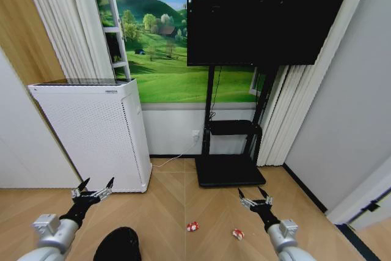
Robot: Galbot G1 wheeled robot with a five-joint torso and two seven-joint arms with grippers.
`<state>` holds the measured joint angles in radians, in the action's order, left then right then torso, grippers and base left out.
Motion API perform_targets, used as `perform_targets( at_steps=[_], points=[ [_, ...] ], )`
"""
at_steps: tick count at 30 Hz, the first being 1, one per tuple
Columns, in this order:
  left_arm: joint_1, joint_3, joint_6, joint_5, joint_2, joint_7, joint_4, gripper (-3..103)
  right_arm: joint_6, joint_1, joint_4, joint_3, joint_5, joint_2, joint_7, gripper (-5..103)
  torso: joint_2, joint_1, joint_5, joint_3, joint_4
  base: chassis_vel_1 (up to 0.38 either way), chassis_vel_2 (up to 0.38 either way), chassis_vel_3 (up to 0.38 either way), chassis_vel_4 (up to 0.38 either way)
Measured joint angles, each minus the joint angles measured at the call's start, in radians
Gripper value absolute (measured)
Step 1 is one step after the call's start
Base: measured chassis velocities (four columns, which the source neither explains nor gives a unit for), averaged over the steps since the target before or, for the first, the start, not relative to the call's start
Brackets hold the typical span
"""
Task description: Pick up the trash bin and place the garbage on the floor into it.
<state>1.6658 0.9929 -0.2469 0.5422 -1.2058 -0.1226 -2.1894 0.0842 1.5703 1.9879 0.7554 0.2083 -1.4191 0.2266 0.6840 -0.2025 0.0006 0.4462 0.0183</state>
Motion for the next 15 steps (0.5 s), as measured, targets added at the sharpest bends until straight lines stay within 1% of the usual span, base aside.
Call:
perform_targets(
  at_steps=[1, 2, 5, 6, 8, 9, 15],
  points=[
    [0.000, 0.000, 0.000, 0.000, 0.000, 0.000, 0.000, 100, 0.000, 0.000, 0.000, 0.000, 0.000, 0.000, 0.000, 100, 0.000, 0.000, 0.0000, 0.000, 0.0000, 0.024, -0.075, -0.040, 0.043],
    [0.001, 0.001, 0.000, -0.001, -0.001, 0.000, 0.000, 100, 0.001, -0.001, 0.000, -0.002, -0.001, -0.001, 0.000, 100, -0.007, 0.003, -0.0015, -0.005, -0.0002, 0.075, -0.075, -0.055, 0.070],
    [0.002, 0.002, -0.001, -0.002, -0.003, 0.000, 0.000, 100, 0.002, -0.004, -0.003, -0.006, -0.003, -0.002, 0.000, 100, -0.021, 0.009, 0.0000, -0.013, -0.0001, 0.079, -0.078, -0.057, 0.075],
    [0.002, 0.002, -0.001, -0.003, -0.003, 0.001, 0.002, 100, 0.003, -0.006, -0.006, -0.006, -0.003, -0.002, 0.000, 100, -0.029, 0.012, -0.0009, -0.017, -0.0002, 0.000, 0.000, 0.000, 0.000],
    [0.001, 0.002, -0.002, -0.004, -0.004, 0.001, 0.003, 100, 0.003, -0.008, -0.008, -0.006, -0.002, -0.002, 0.000, 100, -0.035, 0.014, -0.0012, -0.021, -0.0002, 0.000, 0.000, 0.000, 0.000],
    [0.000, 0.002, -0.002, -0.004, -0.004, 0.002, 0.003, 100, 0.003, -0.010, -0.012, -0.006, -0.001, -0.001, 0.000, 100, -0.043, 0.017, -0.0004, -0.025, -0.0001, 0.000, 0.000, 0.000, 0.000],
    [0.000, 0.002, -0.003, -0.008, -0.004, 0.004, 0.007, 100, 0.001, -0.009, -0.024, -0.003, 0.009, 0.008, 0.000, 100, -0.066, 0.027, -0.0006, -0.037, -0.0001, 0.000, 0.000, 0.000, 0.000]
  ],
)
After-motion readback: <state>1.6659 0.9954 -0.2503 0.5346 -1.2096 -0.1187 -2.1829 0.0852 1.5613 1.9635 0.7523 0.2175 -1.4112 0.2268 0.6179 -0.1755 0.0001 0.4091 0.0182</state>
